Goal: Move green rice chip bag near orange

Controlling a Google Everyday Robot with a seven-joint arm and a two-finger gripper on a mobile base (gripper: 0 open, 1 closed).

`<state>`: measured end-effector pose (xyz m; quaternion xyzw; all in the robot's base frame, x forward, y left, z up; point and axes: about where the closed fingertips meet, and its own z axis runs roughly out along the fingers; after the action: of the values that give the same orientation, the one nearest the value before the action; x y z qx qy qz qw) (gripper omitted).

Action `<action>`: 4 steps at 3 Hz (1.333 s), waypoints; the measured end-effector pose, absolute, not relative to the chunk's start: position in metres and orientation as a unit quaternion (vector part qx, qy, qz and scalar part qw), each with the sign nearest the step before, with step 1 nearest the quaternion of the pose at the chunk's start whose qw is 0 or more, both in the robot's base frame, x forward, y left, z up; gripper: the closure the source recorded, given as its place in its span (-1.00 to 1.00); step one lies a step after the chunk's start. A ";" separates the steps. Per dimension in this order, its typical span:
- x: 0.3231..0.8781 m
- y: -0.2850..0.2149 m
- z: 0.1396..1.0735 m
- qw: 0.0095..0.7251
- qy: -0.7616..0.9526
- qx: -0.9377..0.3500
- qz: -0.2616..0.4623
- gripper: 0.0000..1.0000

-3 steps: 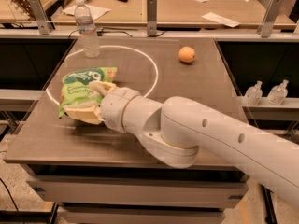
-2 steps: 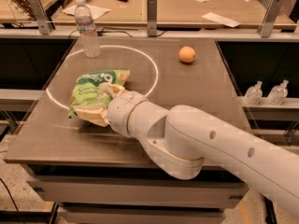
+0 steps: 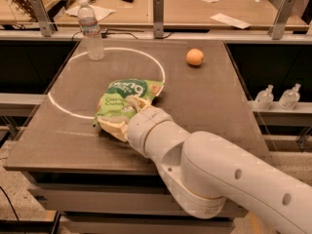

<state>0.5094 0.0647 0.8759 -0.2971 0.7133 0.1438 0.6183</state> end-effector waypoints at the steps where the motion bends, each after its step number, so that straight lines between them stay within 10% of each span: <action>1: 0.501 0.028 0.873 0.619 0.737 -0.256 0.097 1.00; 4: 0.495 -0.025 0.880 0.626 0.754 -0.199 0.025 1.00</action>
Offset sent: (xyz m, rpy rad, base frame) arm -0.0280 -0.1360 0.0105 -0.0909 -0.0242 -0.4890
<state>0.4951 -0.0247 0.8801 -0.1994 0.7537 0.0252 0.6257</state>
